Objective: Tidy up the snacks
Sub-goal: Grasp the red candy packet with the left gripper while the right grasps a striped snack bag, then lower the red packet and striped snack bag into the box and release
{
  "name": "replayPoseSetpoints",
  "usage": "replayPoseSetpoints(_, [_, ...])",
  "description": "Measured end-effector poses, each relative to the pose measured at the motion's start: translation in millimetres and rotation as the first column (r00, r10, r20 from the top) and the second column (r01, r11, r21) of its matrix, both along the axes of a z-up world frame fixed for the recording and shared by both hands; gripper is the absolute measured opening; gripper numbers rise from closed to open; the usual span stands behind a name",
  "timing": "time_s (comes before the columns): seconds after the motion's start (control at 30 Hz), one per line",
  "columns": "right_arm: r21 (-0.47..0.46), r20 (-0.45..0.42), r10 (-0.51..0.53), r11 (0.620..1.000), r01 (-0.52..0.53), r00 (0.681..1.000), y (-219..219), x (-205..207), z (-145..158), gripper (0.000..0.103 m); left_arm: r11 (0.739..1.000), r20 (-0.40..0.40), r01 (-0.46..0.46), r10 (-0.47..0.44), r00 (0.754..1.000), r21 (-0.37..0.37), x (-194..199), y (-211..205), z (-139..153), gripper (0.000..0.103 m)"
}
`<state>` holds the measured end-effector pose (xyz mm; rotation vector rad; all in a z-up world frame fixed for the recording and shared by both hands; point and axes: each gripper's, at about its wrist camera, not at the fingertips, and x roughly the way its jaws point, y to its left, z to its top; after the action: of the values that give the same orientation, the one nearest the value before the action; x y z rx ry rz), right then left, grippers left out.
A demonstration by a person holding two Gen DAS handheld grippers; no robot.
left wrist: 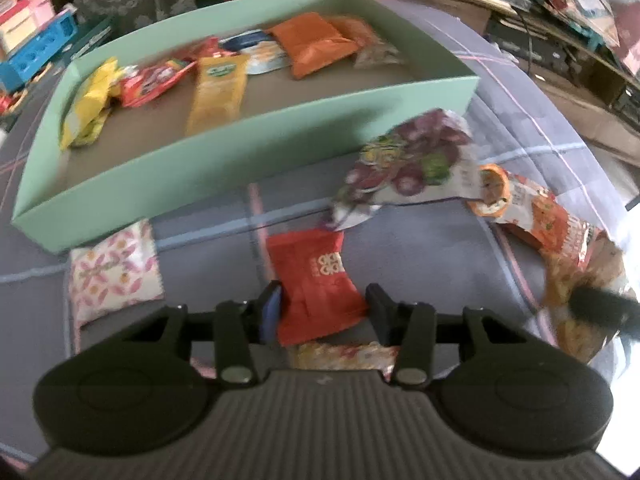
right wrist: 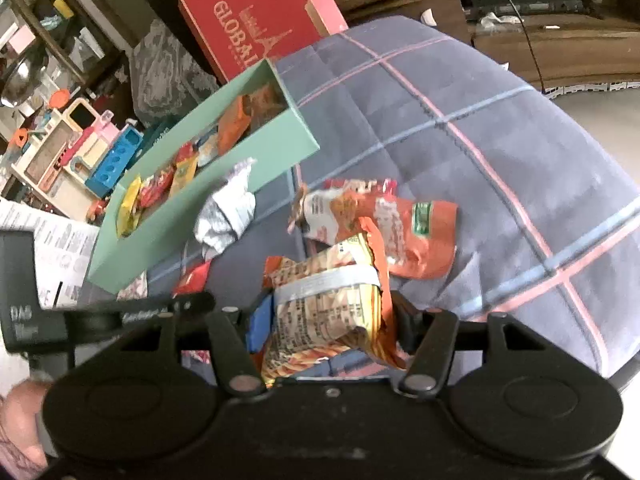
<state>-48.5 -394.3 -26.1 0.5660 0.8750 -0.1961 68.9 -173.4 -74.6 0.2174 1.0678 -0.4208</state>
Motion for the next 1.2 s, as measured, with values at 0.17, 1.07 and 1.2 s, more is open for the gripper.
replayPoseSetpoints(0.17, [-0.014, 0.016, -0.008, 1.000, 0.008, 1.000, -3, 8, 8, 0.059, 0.999, 0.003, -0.014, 0.014, 1.000, -0.045, -3, 26, 10, 0.044])
replayPoseSetpoints(1.07, [-0.031, 0.072, 0.104, 0.994, -0.102, 0.992, 4, 204, 42, 0.059, 0.987, 0.086, -0.038, 0.052, 0.995, -0.156, 119, 3, 61, 0.044])
replayPoseSetpoints(1.2, [-0.037, 0.042, 0.113, 0.993, -0.112, 0.993, 4, 217, 30, 0.059, 0.989, 0.068, -0.035, 0.045, 0.997, -0.142, 129, -7, 47, 0.044])
